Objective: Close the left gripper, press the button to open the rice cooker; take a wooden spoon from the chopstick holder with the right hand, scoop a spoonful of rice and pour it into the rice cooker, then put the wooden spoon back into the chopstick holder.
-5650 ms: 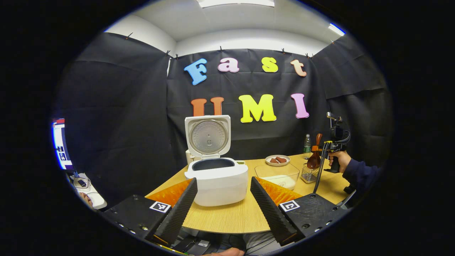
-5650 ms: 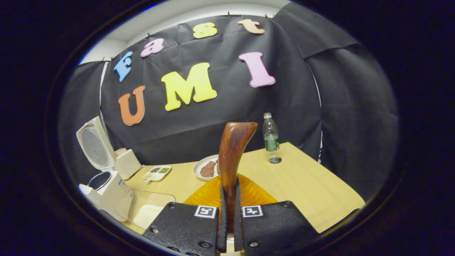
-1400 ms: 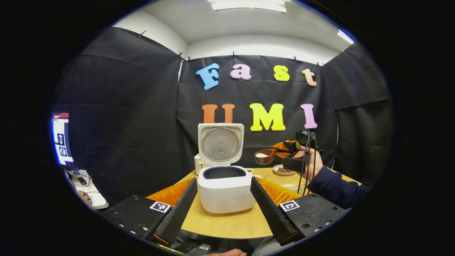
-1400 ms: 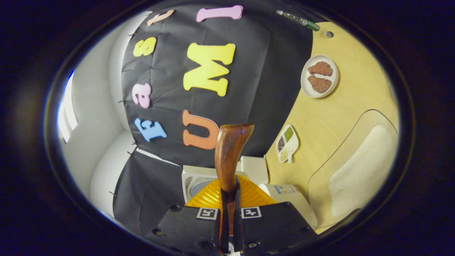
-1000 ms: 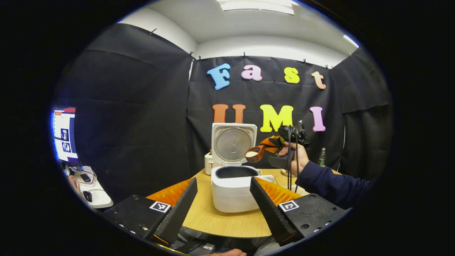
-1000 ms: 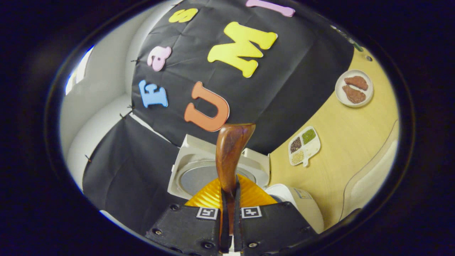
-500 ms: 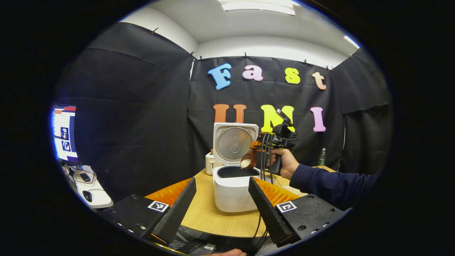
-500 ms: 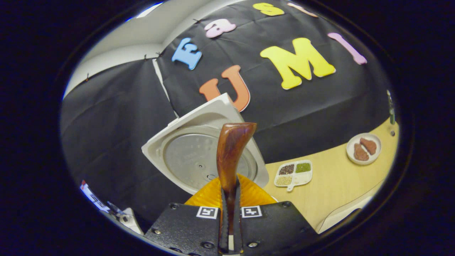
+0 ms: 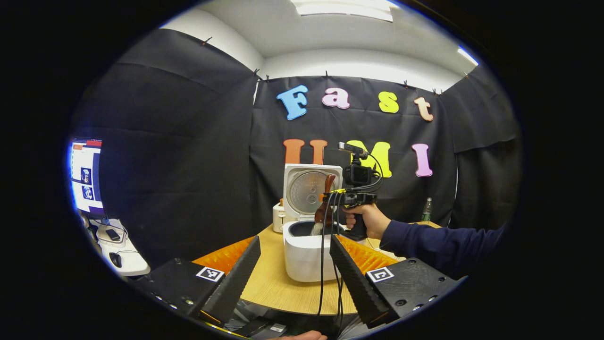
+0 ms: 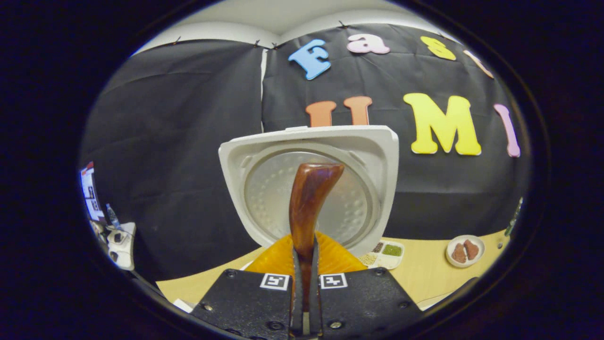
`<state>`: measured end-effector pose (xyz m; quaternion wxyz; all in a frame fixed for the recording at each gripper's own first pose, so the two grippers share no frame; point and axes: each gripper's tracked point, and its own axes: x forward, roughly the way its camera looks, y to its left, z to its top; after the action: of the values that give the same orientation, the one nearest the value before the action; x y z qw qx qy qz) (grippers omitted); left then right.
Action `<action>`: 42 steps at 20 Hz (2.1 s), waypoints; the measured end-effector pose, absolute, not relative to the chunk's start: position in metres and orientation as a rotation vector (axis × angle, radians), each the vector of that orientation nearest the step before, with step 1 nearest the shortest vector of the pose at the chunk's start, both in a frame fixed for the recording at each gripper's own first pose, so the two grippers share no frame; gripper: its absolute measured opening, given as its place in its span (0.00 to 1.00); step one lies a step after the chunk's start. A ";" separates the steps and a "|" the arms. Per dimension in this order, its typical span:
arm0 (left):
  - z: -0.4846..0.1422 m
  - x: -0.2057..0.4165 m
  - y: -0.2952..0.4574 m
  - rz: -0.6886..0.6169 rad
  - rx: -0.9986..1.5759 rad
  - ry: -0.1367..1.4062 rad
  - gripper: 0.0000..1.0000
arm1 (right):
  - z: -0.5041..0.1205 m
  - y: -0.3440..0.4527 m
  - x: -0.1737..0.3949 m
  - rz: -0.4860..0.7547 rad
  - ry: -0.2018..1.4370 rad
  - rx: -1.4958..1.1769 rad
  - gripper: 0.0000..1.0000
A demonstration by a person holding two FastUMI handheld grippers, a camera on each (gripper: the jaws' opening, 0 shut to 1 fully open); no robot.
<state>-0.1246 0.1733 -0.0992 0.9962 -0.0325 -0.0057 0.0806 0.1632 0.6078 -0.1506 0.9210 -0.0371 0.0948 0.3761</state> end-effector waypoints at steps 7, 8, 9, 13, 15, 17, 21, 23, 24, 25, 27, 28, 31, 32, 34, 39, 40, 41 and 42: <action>-0.100 -0.124 0.174 0.169 -0.072 -0.009 0.94 | -0.151 0.626 0.140 0.795 0.058 -0.390 0.11; -0.098 -0.125 0.173 0.169 -0.070 -0.010 0.94 | -0.149 0.626 0.138 0.786 0.044 -0.436 0.11; -0.098 -0.126 0.171 0.170 -0.068 -0.013 0.94 | -0.148 0.624 0.140 0.769 0.027 -0.476 0.11; -0.090 -0.133 0.164 0.164 -0.060 -0.025 0.94 | -0.145 0.620 0.137 0.744 0.004 -0.494 0.11; -0.088 -0.137 0.158 0.162 -0.054 -0.030 0.94 | -0.134 0.614 0.135 0.745 -0.007 -0.428 0.11; -0.084 -0.141 0.155 0.162 -0.047 -0.035 0.94 | -0.117 0.605 0.131 0.736 -0.032 -0.359 0.12; -0.080 -0.148 0.143 0.147 -0.050 -0.044 0.94 | -0.076 0.571 0.125 0.683 -0.109 -0.220 0.12; -0.078 -0.149 0.137 0.135 -0.048 -0.051 0.94 | -0.055 0.545 0.127 0.650 -0.131 -0.132 0.13; -0.075 -0.149 0.134 0.129 -0.045 -0.054 0.94 | -0.045 0.528 0.128 0.627 -0.137 -0.082 0.13; -0.074 -0.151 0.130 0.124 -0.041 -0.056 0.94 | -0.036 0.512 0.129 0.610 -0.141 -0.031 0.13; -0.072 -0.152 0.123 0.116 -0.035 -0.057 0.94 | -0.026 0.480 0.133 0.589 -0.121 0.053 0.13; -0.071 -0.151 0.119 0.112 -0.034 -0.060 0.94 | -0.022 0.463 0.136 0.582 -0.101 0.096 0.14; -0.069 -0.147 0.109 0.096 -0.033 -0.063 0.94 | -0.021 0.403 0.147 0.543 -0.040 0.202 0.14; -0.069 -0.145 0.107 0.094 -0.032 -0.066 0.94 | -0.023 0.381 0.153 0.519 -0.025 0.227 0.14; -0.070 -0.138 0.101 0.095 -0.030 -0.063 0.94 | -0.028 0.331 0.165 0.467 -0.006 0.263 0.14; -0.072 -0.126 0.095 0.100 -0.020 -0.046 0.94 | -0.050 0.215 0.190 0.366 0.039 0.340 0.14; -0.071 -0.119 0.090 0.101 -0.017 -0.046 0.94 | -0.054 0.194 0.195 0.345 0.045 0.346 0.14; -0.070 -0.111 0.084 0.100 -0.017 -0.045 0.94 | -0.061 0.173 0.199 0.322 0.053 0.350 0.14; -0.069 -0.105 0.080 0.098 -0.019 -0.042 0.94 | -0.065 0.153 0.203 0.300 0.056 0.356 0.14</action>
<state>-0.1051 0.0800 -0.0694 0.9985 -0.0096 -0.0212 0.0489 0.2032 0.1534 -0.0651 0.9726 0.1764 0.0277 0.1486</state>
